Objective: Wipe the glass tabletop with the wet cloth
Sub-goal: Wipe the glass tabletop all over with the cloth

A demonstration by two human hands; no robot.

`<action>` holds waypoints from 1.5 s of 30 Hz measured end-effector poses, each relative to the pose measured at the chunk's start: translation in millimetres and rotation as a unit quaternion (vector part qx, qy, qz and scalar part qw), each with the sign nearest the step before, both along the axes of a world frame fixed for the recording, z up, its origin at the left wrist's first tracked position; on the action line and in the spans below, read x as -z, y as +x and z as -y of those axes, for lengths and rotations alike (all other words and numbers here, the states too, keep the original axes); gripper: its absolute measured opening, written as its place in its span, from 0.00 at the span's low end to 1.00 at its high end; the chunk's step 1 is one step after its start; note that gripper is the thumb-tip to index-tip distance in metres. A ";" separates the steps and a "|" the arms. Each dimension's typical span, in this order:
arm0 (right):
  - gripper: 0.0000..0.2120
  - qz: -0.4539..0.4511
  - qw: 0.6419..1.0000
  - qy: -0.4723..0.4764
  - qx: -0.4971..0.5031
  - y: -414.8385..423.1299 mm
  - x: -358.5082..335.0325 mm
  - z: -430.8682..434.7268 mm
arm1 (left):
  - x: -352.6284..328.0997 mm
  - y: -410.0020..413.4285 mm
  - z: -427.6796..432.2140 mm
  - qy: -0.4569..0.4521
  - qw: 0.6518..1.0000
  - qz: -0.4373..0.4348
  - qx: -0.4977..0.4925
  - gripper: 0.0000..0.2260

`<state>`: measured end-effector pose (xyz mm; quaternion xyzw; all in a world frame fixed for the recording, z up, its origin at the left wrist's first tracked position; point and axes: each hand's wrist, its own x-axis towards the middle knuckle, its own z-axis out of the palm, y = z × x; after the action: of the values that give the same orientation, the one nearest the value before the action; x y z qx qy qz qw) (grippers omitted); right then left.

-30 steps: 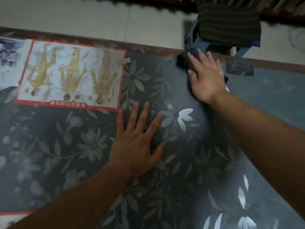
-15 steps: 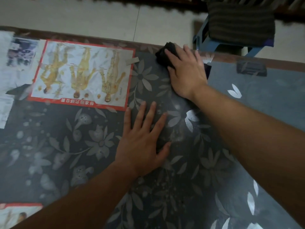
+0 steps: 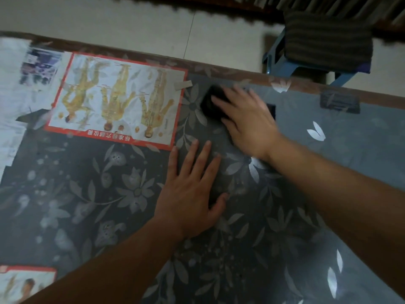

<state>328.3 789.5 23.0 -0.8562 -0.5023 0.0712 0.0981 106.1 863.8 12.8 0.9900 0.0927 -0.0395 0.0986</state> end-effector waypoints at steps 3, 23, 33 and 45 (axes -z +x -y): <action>0.26 -0.023 0.997 -0.016 -0.069 -15.8 -3.7 62.8 | -2.5 -1.1 0.5 -0.006 1.000 -0.001 -0.013 0.38; 0.26 -0.016 0.990 -0.002 0.140 -18.8 0.2 37.3 | -2.4 -1.8 0.4 -0.019 0.999 0.020 -0.018 0.37; 0.26 -0.031 0.985 -0.005 0.167 -43.6 -1.5 67.5 | -4.7 -1.2 0.5 -0.028 0.999 0.017 -0.017 0.35; 0.26 -0.045 0.962 0.013 0.270 -131.7 -2.2 81.2 | -15.0 -9.4 -7.2 -0.186 0.978 0.092 -0.022 0.26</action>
<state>196.5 708.3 25.2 -0.9544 -0.2490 0.0734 0.1475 96.7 871.0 27.9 0.9514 0.0958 0.0378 0.2904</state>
